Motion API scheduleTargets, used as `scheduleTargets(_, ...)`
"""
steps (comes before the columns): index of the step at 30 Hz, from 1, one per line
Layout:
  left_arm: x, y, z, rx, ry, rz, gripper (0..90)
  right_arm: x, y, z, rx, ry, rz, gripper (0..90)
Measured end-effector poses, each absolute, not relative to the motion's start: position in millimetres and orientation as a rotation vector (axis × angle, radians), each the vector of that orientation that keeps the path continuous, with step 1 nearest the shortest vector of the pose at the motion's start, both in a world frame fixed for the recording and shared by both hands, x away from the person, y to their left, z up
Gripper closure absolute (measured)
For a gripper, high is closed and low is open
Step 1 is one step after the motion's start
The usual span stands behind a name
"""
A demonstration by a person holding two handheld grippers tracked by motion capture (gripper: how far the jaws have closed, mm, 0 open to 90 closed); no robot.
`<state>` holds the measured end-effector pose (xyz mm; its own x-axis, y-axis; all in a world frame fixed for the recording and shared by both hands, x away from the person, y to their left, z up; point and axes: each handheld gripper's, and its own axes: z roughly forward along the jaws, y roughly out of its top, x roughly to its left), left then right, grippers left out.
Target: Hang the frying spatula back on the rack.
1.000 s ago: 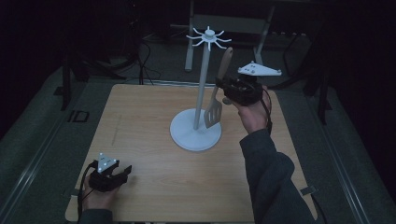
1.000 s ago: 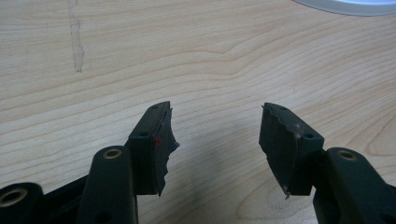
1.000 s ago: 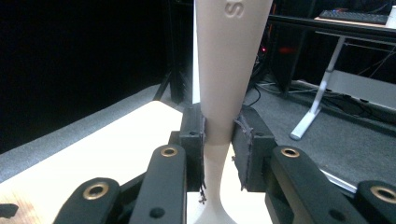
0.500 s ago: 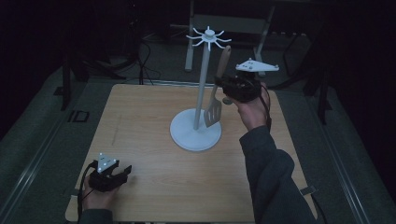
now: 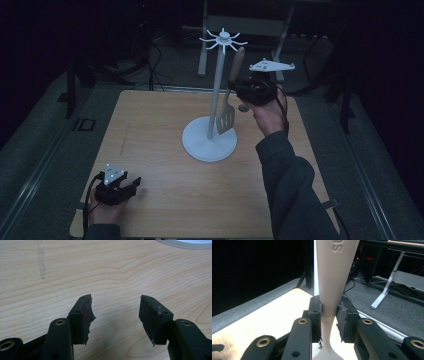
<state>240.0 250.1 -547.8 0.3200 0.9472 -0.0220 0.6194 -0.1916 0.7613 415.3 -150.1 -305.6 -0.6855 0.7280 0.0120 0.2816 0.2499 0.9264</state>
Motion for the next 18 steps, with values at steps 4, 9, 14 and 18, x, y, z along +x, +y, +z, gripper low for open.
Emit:
scheduleTargets(4,239.8,250.0,-547.7,1.905,1.383,0.614,44.3,416.5,-147.4,-304.0,0.916,2.115,1.423,74.8)
scheduleTargets(9,240.1,250.5,-548.0,1.905,1.384,0.615,44.2,418.2,-145.9,-304.0,0.917,2.114,1.421,74.8)
scheduleTargets(14,240.4,250.1,-547.9,1.909,1.386,0.613,44.3,419.2,-144.9,-304.0,0.918,2.11,1.415,74.8)
scheduleTargets(18,239.9,249.8,-547.9,1.909,1.384,0.614,44.3,419.4,-143.6,-304.1,0.92,2.106,1.415,74.8)
